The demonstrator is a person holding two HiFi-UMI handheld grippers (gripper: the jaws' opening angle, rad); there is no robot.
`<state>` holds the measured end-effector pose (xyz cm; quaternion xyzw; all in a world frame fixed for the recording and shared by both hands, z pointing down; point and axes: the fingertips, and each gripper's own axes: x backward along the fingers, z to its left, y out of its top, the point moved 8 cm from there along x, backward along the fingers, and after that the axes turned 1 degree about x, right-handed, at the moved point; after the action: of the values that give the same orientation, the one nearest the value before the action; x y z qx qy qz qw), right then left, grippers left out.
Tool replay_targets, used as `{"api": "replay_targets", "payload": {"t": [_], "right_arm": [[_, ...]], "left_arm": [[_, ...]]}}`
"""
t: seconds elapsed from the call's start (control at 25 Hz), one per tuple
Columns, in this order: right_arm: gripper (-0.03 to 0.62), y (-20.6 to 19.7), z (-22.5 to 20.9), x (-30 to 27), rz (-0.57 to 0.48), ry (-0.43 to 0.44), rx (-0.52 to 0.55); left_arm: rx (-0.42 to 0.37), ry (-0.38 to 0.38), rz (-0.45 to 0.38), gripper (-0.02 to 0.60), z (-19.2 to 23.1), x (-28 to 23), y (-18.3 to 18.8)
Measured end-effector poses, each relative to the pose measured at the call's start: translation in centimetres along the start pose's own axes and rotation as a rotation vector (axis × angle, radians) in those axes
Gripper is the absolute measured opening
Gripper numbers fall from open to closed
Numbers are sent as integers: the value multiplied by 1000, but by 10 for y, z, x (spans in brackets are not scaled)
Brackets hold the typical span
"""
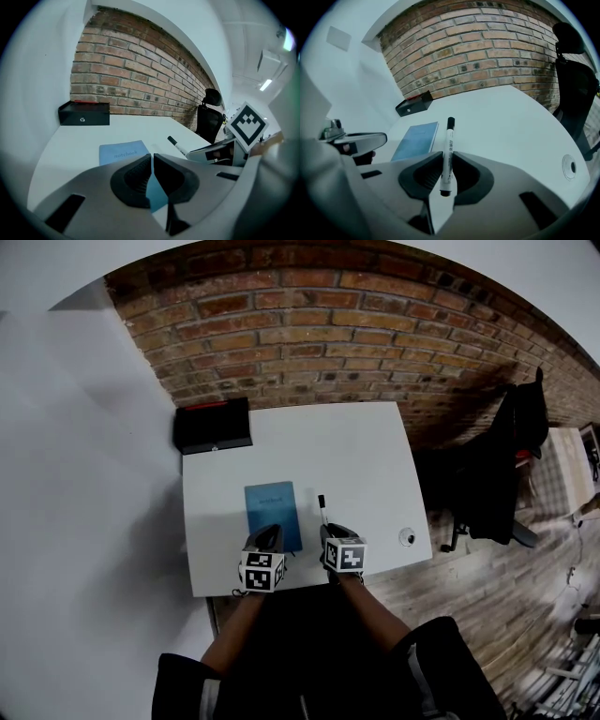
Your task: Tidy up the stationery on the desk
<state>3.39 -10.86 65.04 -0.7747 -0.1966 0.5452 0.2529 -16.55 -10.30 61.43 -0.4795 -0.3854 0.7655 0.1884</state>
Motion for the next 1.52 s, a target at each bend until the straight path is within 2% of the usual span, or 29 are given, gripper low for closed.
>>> {"api": "replay_targets", "payload": {"t": [0.32, 0.6, 0.76, 0.96, 1.52], "right_arm": [[81, 1, 15, -12, 32, 31, -37], [81, 5, 24, -23, 66, 68, -34], [81, -2, 23, -37, 83, 89, -90], [81, -4, 23, -47, 104, 103, -111], [81, -7, 32, -64, 153, 169, -129]], "left_arm": [[-8, -17, 30, 28, -1, -2, -7], [-14, 1, 46, 28, 9, -10, -4], [-3, 11, 61, 28, 14, -13, -6], [-1, 18, 86, 28, 18, -17, -9], [22, 36, 101, 28, 34, -22, -8]]}}
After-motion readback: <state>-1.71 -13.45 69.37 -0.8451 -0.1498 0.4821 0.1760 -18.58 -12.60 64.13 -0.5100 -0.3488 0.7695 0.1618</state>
